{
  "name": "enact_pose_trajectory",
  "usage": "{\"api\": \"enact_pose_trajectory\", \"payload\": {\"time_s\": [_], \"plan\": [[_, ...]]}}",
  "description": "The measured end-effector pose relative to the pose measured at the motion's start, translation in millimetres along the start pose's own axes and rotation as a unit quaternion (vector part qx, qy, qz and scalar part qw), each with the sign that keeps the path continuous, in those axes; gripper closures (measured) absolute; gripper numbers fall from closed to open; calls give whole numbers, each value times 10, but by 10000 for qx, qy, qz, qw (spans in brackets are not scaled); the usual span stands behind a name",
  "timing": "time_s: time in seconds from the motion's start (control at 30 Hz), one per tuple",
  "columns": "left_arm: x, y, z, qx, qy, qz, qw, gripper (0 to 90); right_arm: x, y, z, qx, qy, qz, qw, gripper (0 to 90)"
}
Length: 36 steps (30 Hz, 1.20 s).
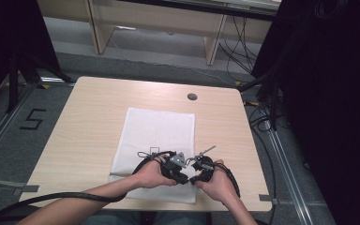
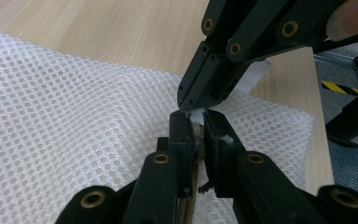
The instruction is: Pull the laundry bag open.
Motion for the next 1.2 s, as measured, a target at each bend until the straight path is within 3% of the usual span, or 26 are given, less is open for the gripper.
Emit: {"api": "enact_pose_trajectory", "payload": {"time_s": [0.17,0.5,0.73,0.8,1.03,1.1,1.13,1.17,1.2], "plan": [[-2,0,6,-14,-43,-25,10000,818,-2,1,3,15,-68,-31,10000,900],[-10,-18,6,-120,276,-155,9994,820,0,4,-19,126,-89,-149,9998,900],[-4,-21,7,-116,202,-158,9996,819,-3,5,-11,115,-179,-107,9997,900],[-6,-17,15,-116,138,-136,9997,819,3,5,-25,118,-6,-87,9999,900],[3,-25,13,-135,132,-173,9997,819,-2,9,-20,180,-194,-102,9996,900],[6,-32,22,-168,115,-187,9996,819,1,8,-31,177,-147,-103,9997,900],[6,-37,14,-200,237,-170,9994,818,9,10,-44,169,-16,-109,9998,900],[9,-41,18,-193,236,-179,9994,818,-1,11,-32,172,-120,-68,9998,900],[18,-51,15,-217,292,-230,9991,818,7,15,-46,167,-7,-76,9998,900]]}}
Point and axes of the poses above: each handheld gripper's, and its own axes: y roughly forward along the jaws, x roughly out of its underside, z roughly to its right, the point moved 6 cm from there along y, roughly forward along the jaws, and after that the axes turned 14 degrees about -x, right-handed, at the moved point
